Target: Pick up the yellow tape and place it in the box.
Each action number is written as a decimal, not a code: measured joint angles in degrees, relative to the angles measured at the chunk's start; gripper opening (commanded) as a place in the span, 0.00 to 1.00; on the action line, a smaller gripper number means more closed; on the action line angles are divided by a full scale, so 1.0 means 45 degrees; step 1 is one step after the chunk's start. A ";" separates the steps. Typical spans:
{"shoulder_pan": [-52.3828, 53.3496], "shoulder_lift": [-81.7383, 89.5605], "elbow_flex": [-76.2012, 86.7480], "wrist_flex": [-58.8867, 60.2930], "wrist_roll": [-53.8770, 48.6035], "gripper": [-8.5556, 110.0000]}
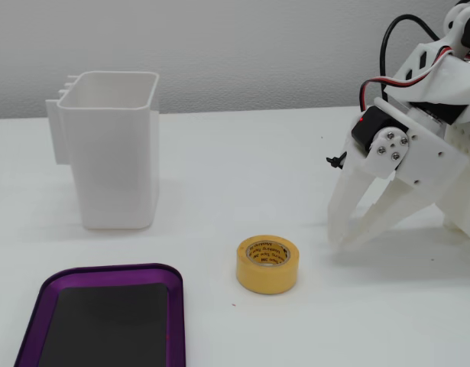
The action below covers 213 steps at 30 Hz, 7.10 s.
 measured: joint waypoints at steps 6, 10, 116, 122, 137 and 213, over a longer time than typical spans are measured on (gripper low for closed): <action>0.0000 0.0000 0.0000 0.0000 0.0000 0.07; 0.0000 0.0000 0.0000 0.0000 0.0000 0.07; -0.2031 -1.5215 -1.4238 -0.2754 -0.3770 0.07; -0.2988 -1.7266 -1.6094 -0.2637 -0.3613 0.07; -0.3027 -2.1602 -1.9277 -0.2598 -0.3535 0.07; 0.1680 -0.0020 -0.4199 0.2207 -0.2012 0.16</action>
